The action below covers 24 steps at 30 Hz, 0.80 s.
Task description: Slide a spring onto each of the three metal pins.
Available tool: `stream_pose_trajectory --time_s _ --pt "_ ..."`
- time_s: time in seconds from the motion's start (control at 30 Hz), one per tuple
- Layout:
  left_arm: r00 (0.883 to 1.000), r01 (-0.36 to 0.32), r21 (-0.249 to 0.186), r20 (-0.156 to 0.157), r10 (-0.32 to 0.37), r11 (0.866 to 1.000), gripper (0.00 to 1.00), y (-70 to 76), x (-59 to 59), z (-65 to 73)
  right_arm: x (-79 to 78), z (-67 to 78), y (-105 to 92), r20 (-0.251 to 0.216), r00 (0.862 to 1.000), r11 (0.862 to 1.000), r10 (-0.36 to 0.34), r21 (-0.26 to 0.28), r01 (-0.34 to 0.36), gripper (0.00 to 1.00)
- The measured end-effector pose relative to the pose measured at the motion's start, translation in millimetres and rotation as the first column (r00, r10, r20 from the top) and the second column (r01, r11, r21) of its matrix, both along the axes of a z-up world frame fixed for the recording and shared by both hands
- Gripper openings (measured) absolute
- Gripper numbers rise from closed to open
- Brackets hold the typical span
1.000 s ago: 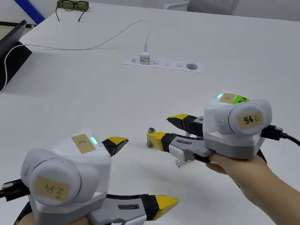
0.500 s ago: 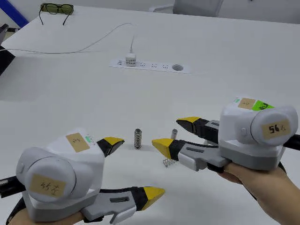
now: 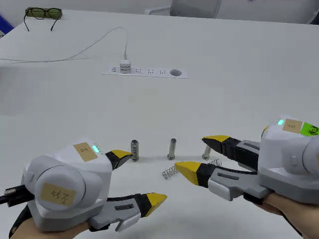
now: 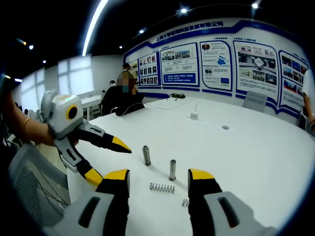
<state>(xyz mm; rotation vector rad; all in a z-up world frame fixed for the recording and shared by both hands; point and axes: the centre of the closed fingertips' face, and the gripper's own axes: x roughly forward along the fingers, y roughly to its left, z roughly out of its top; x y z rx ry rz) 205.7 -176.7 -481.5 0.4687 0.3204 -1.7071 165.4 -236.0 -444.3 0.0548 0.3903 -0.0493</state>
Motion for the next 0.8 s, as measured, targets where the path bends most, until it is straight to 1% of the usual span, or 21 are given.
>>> stream_pose_trajectory --time_s 0.1,0.23,0.37,0.53,0.6,0.8 --pt "1.000 0.008 0.010 0.009 -0.008 1.000 0.57 -2.8 -1.5 -3.1 -8.9 -1.5 -1.2 -0.002 1.000 1.000 -0.007 0.006 0.007 0.50" --pt "1.000 0.011 0.017 0.000 -0.011 1.000 0.53 -7.1 -2.0 -5.4 -18.3 -2.3 -2.7 -0.004 1.000 1.000 -0.014 0.009 0.014 0.51" --pt "1.000 0.009 0.040 0.000 -0.009 0.999 0.51 -11.8 -1.0 -10.7 -28.4 -3.9 -3.7 -0.007 1.000 1.000 -0.022 0.019 0.022 0.51" --pt "1.000 0.025 0.049 0.008 -0.025 0.998 0.47 -17.8 -2.6 -14.4 -38.4 -6.5 -5.9 -0.007 0.999 0.998 -0.044 0.035 0.044 0.53" --pt "1.000 0.029 0.049 0.002 -0.029 0.998 0.46 -21.0 -3.3 -15.8 -42.7 -8.9 -7.3 -0.013 0.998 0.998 -0.054 0.045 0.054 0.53" --pt "0.999 0.039 0.061 -0.006 -0.039 0.997 0.41 -28.1 -5.8 -21.3 -52.2 -9.7 -10.2 -0.003 0.996 0.994 -0.087 0.060 0.087 0.53"
